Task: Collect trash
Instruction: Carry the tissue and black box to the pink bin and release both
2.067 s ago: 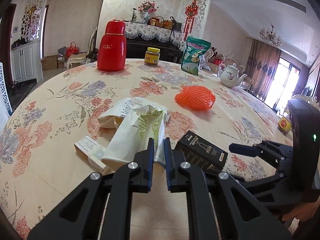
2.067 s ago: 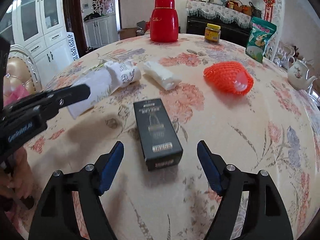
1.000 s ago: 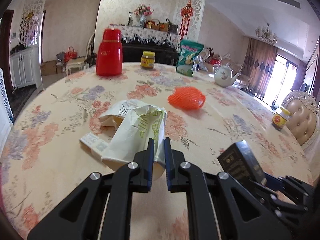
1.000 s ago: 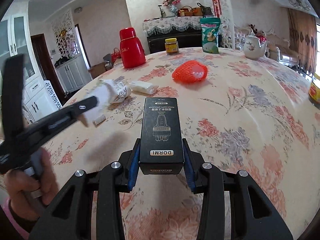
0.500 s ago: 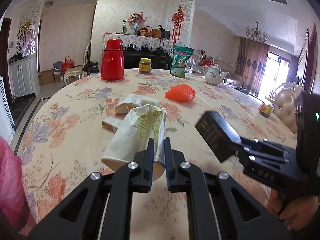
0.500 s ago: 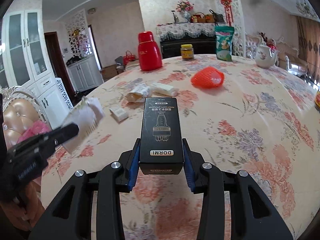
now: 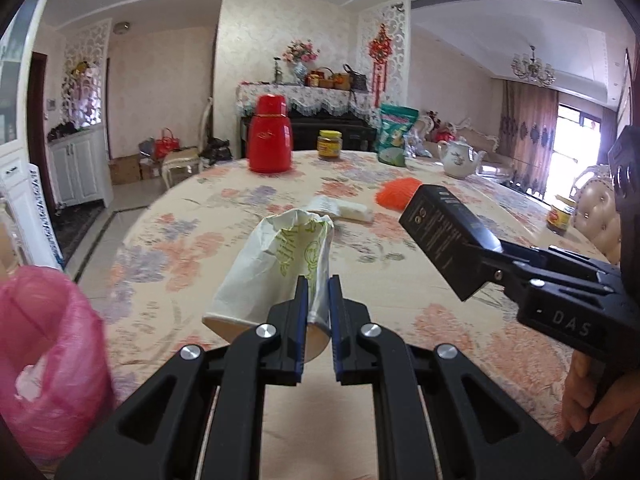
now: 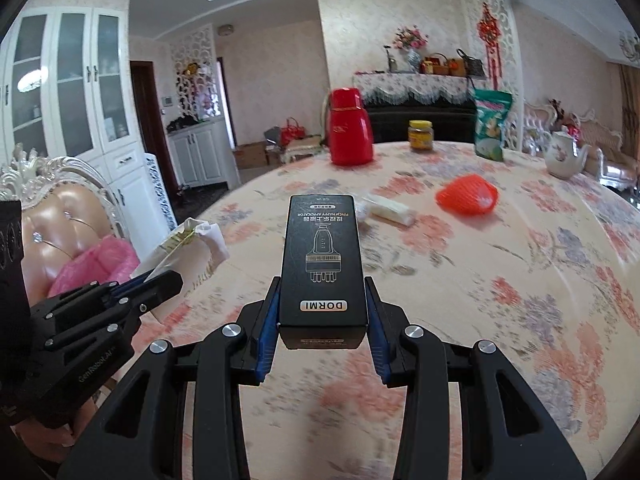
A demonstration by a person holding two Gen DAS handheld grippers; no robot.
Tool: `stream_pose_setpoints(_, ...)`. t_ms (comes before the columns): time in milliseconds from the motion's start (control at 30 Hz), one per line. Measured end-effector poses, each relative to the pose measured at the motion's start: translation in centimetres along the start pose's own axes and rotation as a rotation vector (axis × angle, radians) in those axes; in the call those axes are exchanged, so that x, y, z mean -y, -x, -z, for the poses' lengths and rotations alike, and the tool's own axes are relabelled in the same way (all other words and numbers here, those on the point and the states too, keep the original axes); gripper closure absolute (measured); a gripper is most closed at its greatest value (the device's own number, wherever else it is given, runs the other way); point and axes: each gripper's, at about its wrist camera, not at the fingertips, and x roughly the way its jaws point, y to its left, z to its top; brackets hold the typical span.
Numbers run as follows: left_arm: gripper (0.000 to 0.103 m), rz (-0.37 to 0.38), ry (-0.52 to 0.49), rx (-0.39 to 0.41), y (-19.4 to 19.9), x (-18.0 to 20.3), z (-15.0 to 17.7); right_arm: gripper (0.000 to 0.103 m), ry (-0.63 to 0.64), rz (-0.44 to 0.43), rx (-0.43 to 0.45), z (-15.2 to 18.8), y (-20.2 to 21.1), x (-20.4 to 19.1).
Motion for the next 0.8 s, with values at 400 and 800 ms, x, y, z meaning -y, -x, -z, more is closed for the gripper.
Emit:
stream_pose_setpoints(400,0.093,-0.254,0.103,0.097,7.9,-9.8,0.6,0.065,0.160,-0.285,0.031,-2.5,-2.7,-11.7)
stream_pose_setpoints(800,0.093,-0.429,0.280,0.057,11.6,-22.9,3.8,0.065,0.273,-0.509,-0.014,-2.6,-7.0,-23.6)
